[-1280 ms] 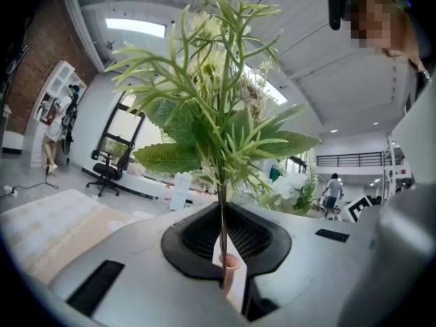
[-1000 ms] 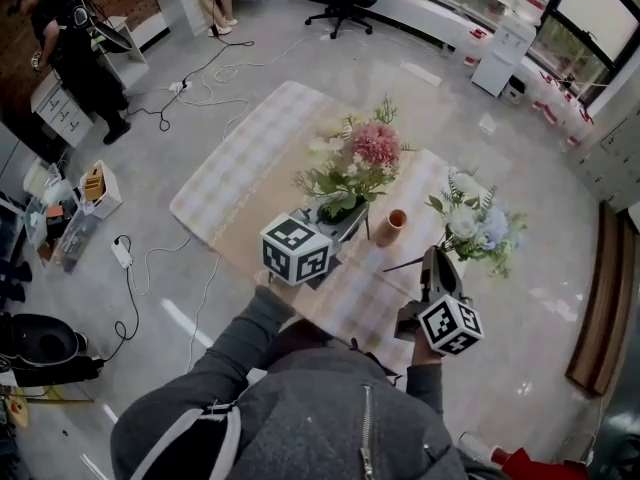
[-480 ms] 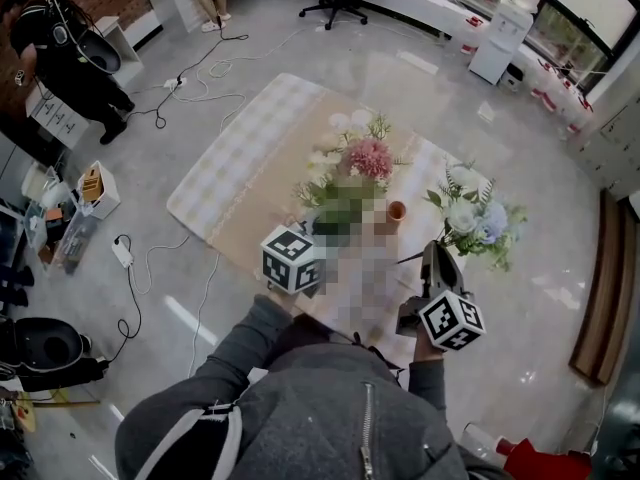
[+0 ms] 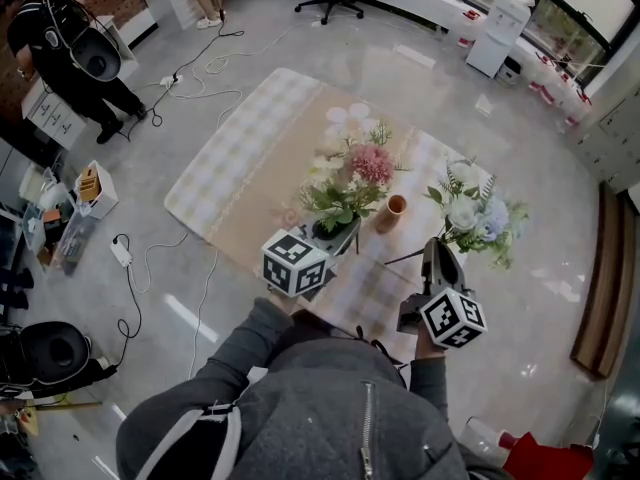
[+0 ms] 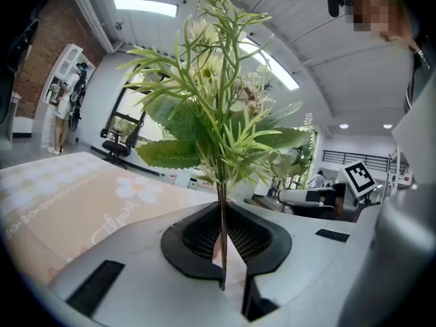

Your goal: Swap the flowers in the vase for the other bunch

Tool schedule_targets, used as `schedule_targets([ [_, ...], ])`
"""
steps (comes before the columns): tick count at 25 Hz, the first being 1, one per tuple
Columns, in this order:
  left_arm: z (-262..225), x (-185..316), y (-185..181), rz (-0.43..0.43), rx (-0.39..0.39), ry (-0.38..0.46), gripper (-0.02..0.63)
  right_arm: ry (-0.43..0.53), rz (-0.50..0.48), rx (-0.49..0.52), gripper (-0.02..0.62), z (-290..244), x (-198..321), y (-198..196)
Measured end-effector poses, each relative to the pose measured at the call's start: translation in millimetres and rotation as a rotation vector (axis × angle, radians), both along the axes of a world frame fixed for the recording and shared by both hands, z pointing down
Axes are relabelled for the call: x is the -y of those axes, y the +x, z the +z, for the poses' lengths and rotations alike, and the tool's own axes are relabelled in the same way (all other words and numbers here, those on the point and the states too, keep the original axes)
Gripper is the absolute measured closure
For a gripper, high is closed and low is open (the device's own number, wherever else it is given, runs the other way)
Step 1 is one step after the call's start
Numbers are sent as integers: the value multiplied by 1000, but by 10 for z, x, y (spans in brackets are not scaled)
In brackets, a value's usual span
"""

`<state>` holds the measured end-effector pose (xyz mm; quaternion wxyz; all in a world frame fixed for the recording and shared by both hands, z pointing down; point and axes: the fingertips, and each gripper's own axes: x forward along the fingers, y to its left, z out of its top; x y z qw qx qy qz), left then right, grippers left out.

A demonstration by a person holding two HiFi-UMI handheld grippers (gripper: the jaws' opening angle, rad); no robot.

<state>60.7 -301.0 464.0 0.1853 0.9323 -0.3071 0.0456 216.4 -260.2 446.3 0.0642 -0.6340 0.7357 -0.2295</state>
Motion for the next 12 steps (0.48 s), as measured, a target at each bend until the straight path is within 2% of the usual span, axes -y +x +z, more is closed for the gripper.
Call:
schedule_targets([
  [12,57,7,-62,-34,14,-6,577,11,-9,-9,561,-50,39,-18],
])
